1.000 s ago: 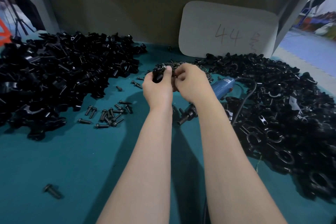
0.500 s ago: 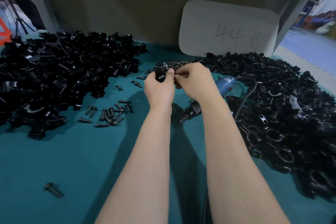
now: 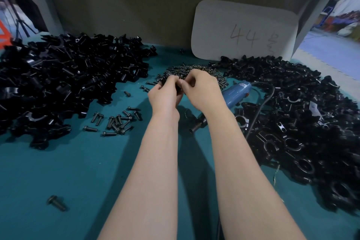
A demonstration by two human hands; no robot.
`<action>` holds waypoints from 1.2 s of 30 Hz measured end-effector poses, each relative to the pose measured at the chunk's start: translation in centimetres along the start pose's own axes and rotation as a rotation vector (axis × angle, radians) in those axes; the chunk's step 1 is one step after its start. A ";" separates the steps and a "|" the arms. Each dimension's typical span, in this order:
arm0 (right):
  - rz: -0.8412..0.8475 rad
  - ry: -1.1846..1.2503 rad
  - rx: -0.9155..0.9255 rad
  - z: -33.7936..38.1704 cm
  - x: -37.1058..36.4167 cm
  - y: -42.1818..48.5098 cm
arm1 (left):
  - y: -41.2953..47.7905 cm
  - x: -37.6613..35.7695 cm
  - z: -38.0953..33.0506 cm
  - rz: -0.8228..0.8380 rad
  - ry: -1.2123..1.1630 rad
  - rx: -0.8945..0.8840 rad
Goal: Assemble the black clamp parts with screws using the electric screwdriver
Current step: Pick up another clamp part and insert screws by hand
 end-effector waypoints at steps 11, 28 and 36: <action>-0.062 0.108 0.083 0.4 2.7 0.1 | -0.3 -0.8 -1.4 0.068 0.634 -0.467; -0.070 0.074 0.035 -0.9 1.4 1.0 | -1.1 -2.2 -1.9 0.199 0.908 -0.555; -0.123 0.051 0.026 -1.8 2.0 1.4 | -0.8 -2.5 -1.6 0.282 1.004 -0.565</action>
Point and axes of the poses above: each hand's wrist, its own y-axis towards the middle knuckle, its own x-axis out of the back of the hand, z = x × y, the point moved 6 cm from there along y, towards the middle knuckle, and after that the axes turned 13 degrees about -x, right-handed, at the moved point
